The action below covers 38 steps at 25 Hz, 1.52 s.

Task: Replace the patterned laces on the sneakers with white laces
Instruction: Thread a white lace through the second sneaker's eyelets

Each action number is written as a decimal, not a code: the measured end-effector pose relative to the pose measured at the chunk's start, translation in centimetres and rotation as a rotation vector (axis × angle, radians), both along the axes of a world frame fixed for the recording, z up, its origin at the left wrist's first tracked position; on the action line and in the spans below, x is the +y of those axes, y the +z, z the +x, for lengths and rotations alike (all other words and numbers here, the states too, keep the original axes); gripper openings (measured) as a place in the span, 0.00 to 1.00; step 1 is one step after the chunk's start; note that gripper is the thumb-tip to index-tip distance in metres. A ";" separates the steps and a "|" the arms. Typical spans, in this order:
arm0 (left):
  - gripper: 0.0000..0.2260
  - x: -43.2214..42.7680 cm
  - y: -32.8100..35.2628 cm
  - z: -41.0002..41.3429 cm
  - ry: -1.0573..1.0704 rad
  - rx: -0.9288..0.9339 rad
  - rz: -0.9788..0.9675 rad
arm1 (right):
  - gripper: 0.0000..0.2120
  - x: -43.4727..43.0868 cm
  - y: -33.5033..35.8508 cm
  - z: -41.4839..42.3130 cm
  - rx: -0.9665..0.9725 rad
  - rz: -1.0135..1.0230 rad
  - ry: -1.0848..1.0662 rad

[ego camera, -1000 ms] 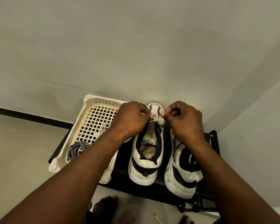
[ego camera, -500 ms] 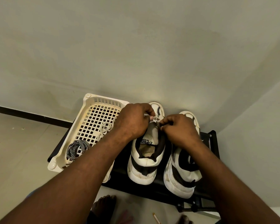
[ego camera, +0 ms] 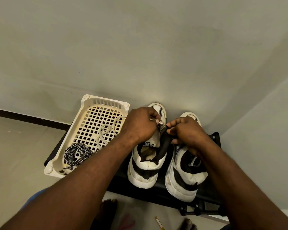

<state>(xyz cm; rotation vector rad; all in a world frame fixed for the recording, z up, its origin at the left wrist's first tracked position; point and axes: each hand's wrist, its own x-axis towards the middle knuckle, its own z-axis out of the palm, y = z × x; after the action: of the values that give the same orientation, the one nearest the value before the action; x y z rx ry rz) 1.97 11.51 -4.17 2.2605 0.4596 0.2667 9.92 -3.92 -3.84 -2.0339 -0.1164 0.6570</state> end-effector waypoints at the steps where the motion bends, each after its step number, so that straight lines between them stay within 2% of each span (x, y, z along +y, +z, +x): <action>1: 0.05 0.1 -0.1 0.1 0.000 0.001 0.032 | 0.11 0.0 0.0 0.1 0.009 0.003 -0.001; 10: 0.06 -0.6 -0.1 0.1 -0.078 -0.001 0.292 | 0.10 0.1 -0.5 0.4 -0.013 -0.019 0.029; 17: 0.12 -2.2 -0.7 -0.4 -0.062 0.089 0.566 | 0.10 0.2 -0.7 0.4 -0.029 -0.009 0.015; 24: 0.11 -2.4 -1.0 -0.2 0.047 0.076 0.466 | 0.10 0.1 -0.7 0.2 -0.054 -0.012 0.026; 31: 0.09 -1.8 -1.2 0.3 0.012 0.105 0.371 | 0.12 0.1 -0.6 0.1 -0.027 0.017 0.028; 38: 0.10 -2.3 -1.3 0.0 0.069 0.081 0.421 | 0.11 0.1 -0.2 -0.4 -0.054 0.017 0.027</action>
<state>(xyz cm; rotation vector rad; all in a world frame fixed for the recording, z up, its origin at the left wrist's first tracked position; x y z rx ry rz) 1.99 9.19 -5.48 2.6762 0.5670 0.3330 9.52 -3.81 -4.04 -2.0373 -0.1815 0.6159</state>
